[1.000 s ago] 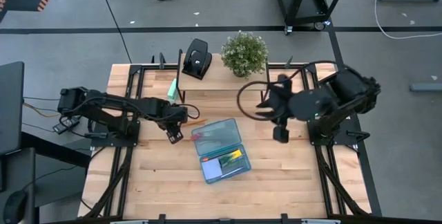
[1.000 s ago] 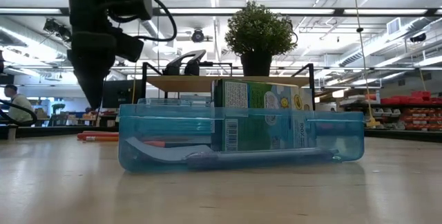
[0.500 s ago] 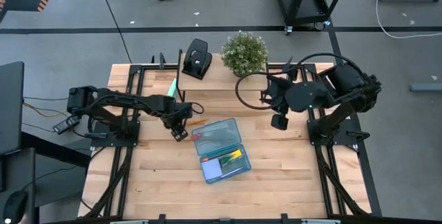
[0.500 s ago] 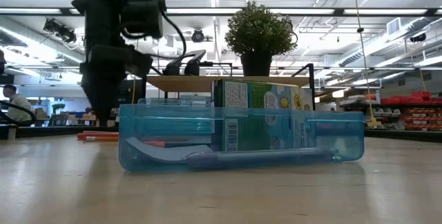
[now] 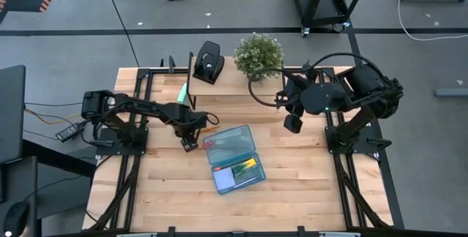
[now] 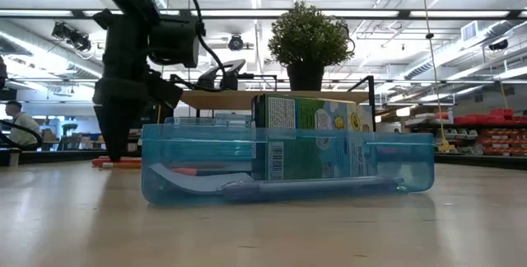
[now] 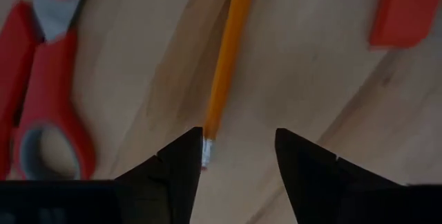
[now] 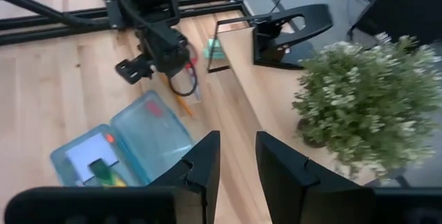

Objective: Pack school essentials
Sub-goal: Put the orange pencil into the blue supply box

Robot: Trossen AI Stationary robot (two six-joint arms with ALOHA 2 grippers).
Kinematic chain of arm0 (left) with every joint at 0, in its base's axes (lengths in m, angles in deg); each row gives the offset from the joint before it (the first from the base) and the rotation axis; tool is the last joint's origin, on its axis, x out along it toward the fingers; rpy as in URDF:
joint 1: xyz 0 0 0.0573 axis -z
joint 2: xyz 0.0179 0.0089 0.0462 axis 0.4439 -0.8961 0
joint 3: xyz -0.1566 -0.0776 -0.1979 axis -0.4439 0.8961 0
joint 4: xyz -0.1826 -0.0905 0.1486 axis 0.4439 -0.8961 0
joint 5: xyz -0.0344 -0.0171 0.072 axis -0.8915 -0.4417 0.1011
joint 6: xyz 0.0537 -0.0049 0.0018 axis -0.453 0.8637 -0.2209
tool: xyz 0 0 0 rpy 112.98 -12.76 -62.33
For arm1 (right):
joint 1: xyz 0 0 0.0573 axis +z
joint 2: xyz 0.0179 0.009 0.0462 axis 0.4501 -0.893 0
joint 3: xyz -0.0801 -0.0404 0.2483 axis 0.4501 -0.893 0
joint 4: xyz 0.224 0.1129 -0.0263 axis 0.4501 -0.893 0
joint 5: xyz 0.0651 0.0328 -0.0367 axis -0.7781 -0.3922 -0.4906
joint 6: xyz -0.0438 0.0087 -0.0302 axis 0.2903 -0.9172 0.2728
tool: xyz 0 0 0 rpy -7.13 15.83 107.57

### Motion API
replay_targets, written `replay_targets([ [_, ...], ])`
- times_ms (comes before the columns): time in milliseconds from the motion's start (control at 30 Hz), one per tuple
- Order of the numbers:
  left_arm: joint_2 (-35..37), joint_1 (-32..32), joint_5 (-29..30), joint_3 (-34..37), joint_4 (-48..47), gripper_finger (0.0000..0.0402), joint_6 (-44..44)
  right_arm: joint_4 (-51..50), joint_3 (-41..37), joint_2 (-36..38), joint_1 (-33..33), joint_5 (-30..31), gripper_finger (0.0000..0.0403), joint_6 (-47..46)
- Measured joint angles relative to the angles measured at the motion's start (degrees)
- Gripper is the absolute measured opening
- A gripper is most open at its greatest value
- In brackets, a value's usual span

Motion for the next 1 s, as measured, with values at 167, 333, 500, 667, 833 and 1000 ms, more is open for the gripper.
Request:
replay_targets([
  [167, -0.19, -1.48, 0.08, 0.00, 0.40, 0.0186, -1.35, 0.00, 0.00, 0.00, -1.85, 1.66, 0.0101, 3.12],
  [333, -0.19, -3.10, 0.17, 0.00, 0.19, 0.0183, -2.95, 0.00, 0.00, 0.00, -3.64, 0.81, 0.0101, 5.88],
  [500, -0.31, -3.99, -1.11, 0.00, 0.43, 0.0178, -3.44, 0.00, 0.00, 0.00, -4.66, 0.57, 0.0101, 8.59],
  [667, -2.29, -3.88, -2.46, -0.04, 1.21, 0.0158, -5.45, 0.00, 0.00, 0.00, -6.06, 0.59, 0.0101, 9.63],
  [833, -4.59, -3.95, -2.95, -0.37, 0.81, 0.0122, -5.88, 0.00, 0.02, 0.00, -6.08, -0.97, 0.0101, 7.62],
  [1000, -4.54, -3.95, -2.40, -0.56, 1.03, 0.0073, -5.69, 0.00, 0.02, 0.00, -6.06, -2.71, 0.0101, 5.37],
])
